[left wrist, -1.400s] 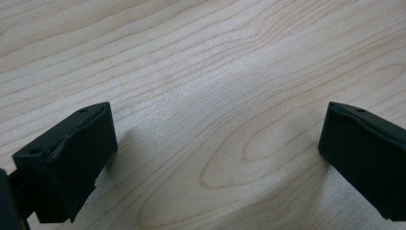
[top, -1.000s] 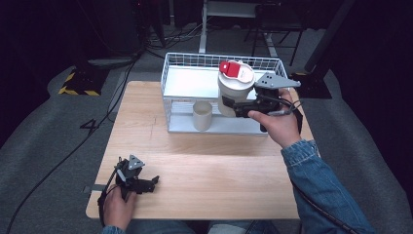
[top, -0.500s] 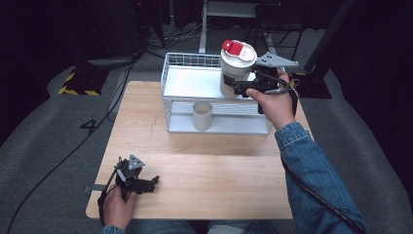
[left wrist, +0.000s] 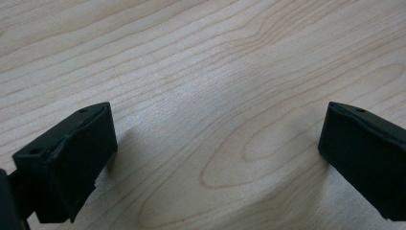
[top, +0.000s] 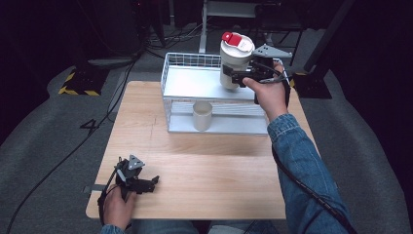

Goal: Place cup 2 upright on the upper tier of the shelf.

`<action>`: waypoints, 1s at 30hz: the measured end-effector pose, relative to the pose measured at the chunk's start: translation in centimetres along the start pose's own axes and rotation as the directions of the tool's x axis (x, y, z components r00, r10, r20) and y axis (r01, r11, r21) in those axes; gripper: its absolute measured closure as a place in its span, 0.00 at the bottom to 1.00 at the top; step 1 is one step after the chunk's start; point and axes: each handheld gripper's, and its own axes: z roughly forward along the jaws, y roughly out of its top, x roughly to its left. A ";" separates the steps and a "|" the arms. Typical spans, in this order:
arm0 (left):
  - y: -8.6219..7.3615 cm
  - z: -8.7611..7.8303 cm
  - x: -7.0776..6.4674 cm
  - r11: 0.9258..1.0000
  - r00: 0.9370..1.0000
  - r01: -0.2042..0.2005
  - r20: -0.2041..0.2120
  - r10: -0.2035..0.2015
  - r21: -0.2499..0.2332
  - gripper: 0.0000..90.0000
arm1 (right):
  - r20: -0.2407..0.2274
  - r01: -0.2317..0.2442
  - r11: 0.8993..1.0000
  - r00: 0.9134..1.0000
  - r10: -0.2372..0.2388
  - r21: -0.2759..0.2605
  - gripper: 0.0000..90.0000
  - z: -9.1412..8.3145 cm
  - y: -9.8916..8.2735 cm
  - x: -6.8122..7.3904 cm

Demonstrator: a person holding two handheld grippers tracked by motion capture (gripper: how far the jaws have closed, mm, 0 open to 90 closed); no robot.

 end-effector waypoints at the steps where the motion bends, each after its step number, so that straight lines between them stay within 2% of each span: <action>1: 0.0 0.0 0.0 1.000 1.000 0.000 0.000 0.000 0.000 0.00 | 0.005 0.002 1.000 1.000 -0.002 -0.003 0.15 0.1 0.0 -0.1; 10: 0.0 0.0 0.0 1.000 1.000 -0.001 0.000 0.001 0.000 0.00 | 0.016 -0.024 1.000 1.000 0.024 0.020 0.15 1.2 -0.6 -0.5; 20: 0.0 0.0 0.0 1.000 1.000 0.000 0.000 0.000 0.000 0.00 | 0.022 -0.057 0.998 0.998 0.056 0.029 0.15 1.5 -1.4 -1.0; 22: 0.0 0.0 0.0 1.000 1.000 -0.001 0.000 0.001 0.000 0.00 | 0.026 -0.046 0.998 0.999 0.045 0.037 0.15 1.6 -1.5 -1.0; 30: 0.0 0.0 0.0 1.000 1.000 -0.002 -0.003 0.002 0.000 0.00 | 0.023 -0.056 0.997 0.998 0.055 0.045 0.15 1.8 -1.9 -0.9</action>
